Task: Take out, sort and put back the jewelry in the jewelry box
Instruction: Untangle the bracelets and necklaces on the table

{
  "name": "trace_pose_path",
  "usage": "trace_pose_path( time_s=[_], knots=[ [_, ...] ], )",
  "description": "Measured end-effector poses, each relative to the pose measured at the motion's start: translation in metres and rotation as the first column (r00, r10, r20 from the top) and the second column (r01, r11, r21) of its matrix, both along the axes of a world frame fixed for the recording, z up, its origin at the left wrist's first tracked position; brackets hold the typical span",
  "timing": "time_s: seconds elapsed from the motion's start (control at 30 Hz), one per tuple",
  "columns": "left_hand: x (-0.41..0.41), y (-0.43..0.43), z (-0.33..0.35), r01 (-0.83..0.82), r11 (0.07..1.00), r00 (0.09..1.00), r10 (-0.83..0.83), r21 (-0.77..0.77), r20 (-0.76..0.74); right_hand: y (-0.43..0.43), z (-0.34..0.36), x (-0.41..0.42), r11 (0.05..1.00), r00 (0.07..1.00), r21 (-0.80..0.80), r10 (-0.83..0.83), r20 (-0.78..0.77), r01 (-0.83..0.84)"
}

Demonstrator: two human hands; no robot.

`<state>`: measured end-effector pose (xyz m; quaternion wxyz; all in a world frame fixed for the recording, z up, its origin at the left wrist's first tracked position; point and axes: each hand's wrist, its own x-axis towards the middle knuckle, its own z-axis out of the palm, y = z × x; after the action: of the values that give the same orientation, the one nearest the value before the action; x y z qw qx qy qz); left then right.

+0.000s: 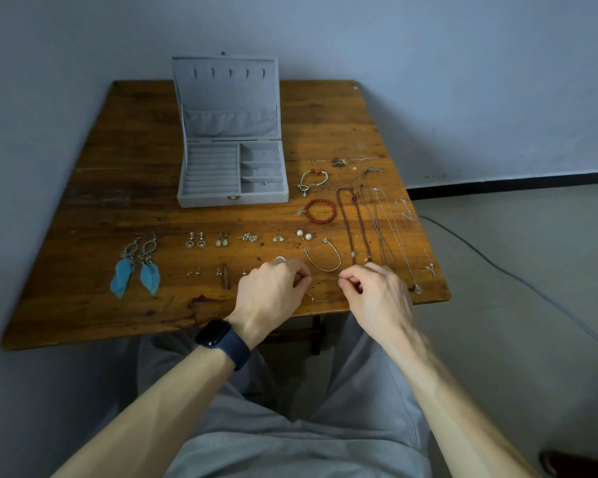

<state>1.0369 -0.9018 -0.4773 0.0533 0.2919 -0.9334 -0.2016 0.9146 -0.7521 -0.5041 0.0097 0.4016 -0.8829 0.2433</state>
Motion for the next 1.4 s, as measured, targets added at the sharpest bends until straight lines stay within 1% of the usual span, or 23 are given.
trace_pose_path(
  time_s=[0.13, 0.27, 0.4, 0.5, 0.63, 0.73, 0.93, 1.4],
  knots=[
    [0.002, -0.002, -0.001, 0.042, 0.999, 0.999, -0.042, -0.021, 0.006, 0.002, 0.000, -0.002, 1.000, 1.000, 0.007, -0.012, -0.014, 0.012],
    [0.004, -0.002, -0.003, 0.057, 0.998, 0.998, -0.058, -0.028, -0.010, 0.004, 0.000, -0.001, 1.000, 1.000, 0.001, 0.009, 0.011, -0.009],
    [0.012, -0.003, -0.008, 0.136, 0.983, 0.989, -0.142, -0.126, -0.045, 0.009, -0.003, 0.004, 0.997, 0.999, -0.068, 0.040, -0.023, -0.041],
    [0.019, -0.004, -0.014, 0.187, 0.963, 0.980, -0.197, -0.196, -0.034, 0.011, -0.008, 0.007, 0.996, 0.996, -0.049, 0.078, -0.046, -0.080],
    [0.024, -0.007, -0.021, 0.241, 0.926, 0.962, -0.268, -0.290, -0.056, 0.013, -0.011, 0.009, 0.990, 0.988, -0.049, 0.129, -0.090, -0.133],
    [0.027, -0.007, -0.025, 0.285, 0.888, 0.943, -0.327, -0.361, -0.061, 0.016, -0.012, 0.010, 0.990, 0.985, -0.056, 0.126, -0.115, -0.133],
    [0.029, -0.009, -0.025, 0.283, 0.890, 0.940, -0.331, -0.358, -0.080, 0.018, -0.013, 0.007, 0.993, 0.987, -0.059, 0.089, -0.136, -0.098],
    [0.028, -0.005, -0.022, 0.243, 0.914, 0.964, -0.265, -0.325, -0.026, 0.021, -0.013, 0.009, 0.995, 0.988, -0.056, 0.075, -0.137, -0.083]
  ],
)
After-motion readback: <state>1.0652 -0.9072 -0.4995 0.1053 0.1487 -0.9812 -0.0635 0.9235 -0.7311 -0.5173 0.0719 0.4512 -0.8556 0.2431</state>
